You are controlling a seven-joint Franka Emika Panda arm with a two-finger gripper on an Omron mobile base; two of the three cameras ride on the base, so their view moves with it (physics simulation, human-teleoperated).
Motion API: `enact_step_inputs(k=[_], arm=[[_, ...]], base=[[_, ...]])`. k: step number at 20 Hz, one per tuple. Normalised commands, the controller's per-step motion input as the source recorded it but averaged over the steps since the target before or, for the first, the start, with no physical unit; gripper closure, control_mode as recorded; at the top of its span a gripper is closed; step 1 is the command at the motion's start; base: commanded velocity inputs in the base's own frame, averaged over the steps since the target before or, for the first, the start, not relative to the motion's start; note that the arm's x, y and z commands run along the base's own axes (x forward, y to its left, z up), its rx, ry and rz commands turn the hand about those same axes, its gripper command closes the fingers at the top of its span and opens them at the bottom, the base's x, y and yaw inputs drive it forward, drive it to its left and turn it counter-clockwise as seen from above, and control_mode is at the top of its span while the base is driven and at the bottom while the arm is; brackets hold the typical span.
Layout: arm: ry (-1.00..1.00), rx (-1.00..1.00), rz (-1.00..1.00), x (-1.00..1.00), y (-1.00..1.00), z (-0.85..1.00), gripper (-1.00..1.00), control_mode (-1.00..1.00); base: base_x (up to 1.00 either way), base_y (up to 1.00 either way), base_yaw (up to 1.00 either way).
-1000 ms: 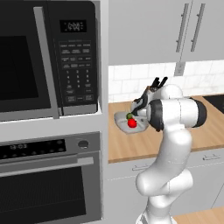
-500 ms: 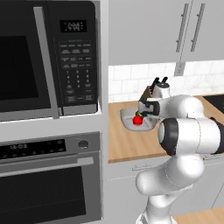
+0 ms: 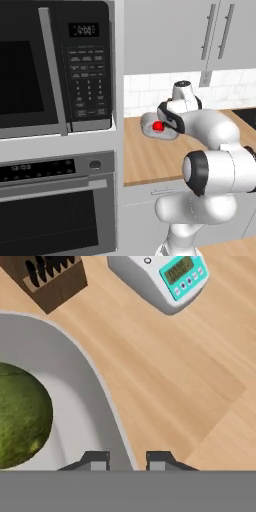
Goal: Take the meat container that has the chicken drumstick and place it on the second highest rack of the freezer. Then take the vegetable container that has the lime and tomato and place it on the highest rack of the freezer.
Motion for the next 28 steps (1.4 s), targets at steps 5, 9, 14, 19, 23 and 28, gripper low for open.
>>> enact_step_inputs(k=[5,9,14,19,23,28], arm=[[0.11,0.01,-0.43,-0.2,0.0,0.73,1.0,-1.0],[0.13,0.05,-0.49,-0.31,0.0,0.67,1.0,-1.0],[0.13,0.08,-0.51,-0.35,0.0,0.55,1.0,-1.0],[0.06,0.01,-0.51,-0.3,0.0,0.24,1.0,-1.0],[-0.04,-0.07,-0.33,-0.52,0.46,0.02,1.0,-1.0],[-0.19,-0.17,-0.17,-0.73,0.58,0.0,1.0,-1.0]], base=[[0.0,0.0,0.0],[0.0,0.0,0.0],[0.0,0.0,0.0],[0.0,0.0,0.0],[0.0,0.0,0.0],[0.0,0.0,0.0]])
